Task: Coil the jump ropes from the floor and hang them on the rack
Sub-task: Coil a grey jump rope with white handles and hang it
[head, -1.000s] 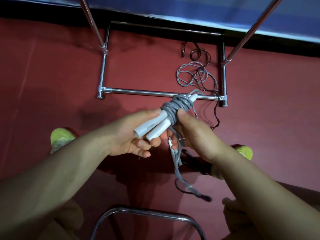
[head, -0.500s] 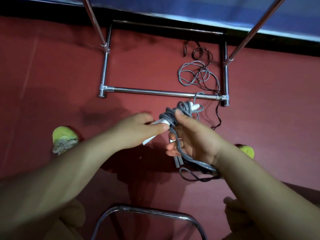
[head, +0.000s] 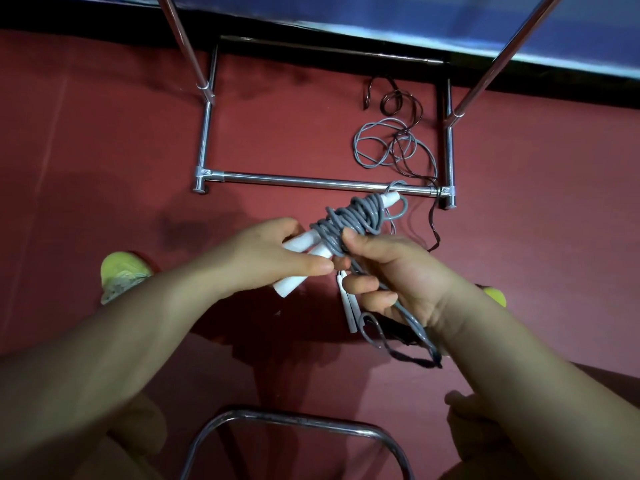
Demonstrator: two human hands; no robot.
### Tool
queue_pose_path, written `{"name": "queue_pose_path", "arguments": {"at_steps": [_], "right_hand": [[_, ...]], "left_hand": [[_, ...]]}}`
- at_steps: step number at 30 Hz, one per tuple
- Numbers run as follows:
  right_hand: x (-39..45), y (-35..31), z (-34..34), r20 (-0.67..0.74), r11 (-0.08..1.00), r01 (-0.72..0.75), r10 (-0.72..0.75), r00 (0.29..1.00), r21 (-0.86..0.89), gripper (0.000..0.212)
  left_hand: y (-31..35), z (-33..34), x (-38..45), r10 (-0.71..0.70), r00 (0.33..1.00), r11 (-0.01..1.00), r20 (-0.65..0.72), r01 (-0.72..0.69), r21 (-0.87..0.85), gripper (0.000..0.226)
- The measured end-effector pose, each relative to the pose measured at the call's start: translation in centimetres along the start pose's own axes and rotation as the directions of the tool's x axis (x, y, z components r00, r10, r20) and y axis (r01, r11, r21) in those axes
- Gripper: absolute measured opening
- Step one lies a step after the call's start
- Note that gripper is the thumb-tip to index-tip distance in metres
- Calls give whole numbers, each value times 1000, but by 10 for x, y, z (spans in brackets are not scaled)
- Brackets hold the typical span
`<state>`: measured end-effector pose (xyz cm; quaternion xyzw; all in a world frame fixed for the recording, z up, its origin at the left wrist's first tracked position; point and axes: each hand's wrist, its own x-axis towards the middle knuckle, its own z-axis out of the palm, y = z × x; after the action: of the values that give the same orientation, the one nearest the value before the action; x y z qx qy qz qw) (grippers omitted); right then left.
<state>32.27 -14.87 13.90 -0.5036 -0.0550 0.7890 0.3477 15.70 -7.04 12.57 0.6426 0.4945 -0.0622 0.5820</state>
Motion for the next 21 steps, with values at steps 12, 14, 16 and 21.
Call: {"name": "queue_pose_path", "arguments": {"at_steps": [12,14,16,21], "right_hand": [[-16,-7,1,250,925,175,-91,964,-337,39],[-14,-5,3,120,863,158,-114,986,-480,41],[-11,-2,4,18,780,140,-163,986,-610,40],[-7,-2,5,13,691,153,-203,979,-706,44]], "left_hand": [[4,-6,-12,110,722,624,683,484,-613,82],[7,-3,-12,-1,780,651,625,475,-592,75],[9,-1,-10,-63,831,710,553,427,-560,69],[10,5,-8,-39,950,853,311,194,-485,70]]}}
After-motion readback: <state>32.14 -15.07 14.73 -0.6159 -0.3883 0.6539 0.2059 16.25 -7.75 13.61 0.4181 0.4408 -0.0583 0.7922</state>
